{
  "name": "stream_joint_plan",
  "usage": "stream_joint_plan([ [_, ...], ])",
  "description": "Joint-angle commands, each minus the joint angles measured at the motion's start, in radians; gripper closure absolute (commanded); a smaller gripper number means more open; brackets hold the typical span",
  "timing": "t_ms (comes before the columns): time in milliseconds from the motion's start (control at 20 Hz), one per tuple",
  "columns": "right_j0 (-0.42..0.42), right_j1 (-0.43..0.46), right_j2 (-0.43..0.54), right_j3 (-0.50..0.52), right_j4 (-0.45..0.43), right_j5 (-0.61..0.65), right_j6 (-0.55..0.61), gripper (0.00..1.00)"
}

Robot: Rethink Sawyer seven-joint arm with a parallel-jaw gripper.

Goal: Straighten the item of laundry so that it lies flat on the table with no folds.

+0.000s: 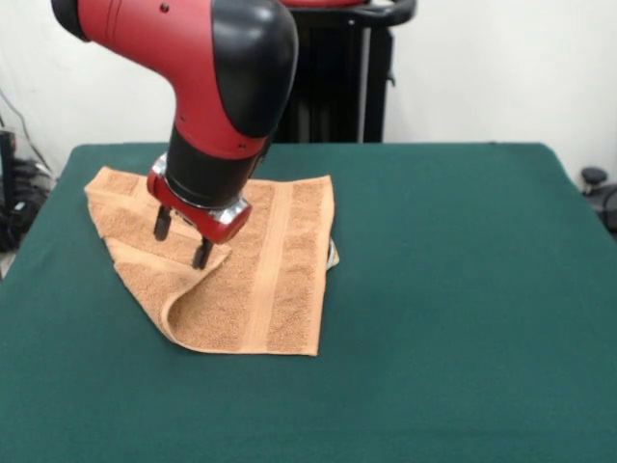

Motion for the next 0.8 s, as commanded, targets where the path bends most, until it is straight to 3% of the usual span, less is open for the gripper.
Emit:
stream_joint_plan([
  [50, 0.053, 0.056, 0.037, -0.023, 0.087, 0.055, 0.282, 0.0],
  [800, 0.081, 0.087, -0.018, -0.061, 0.152, 0.094, 0.269, 0.0],
])
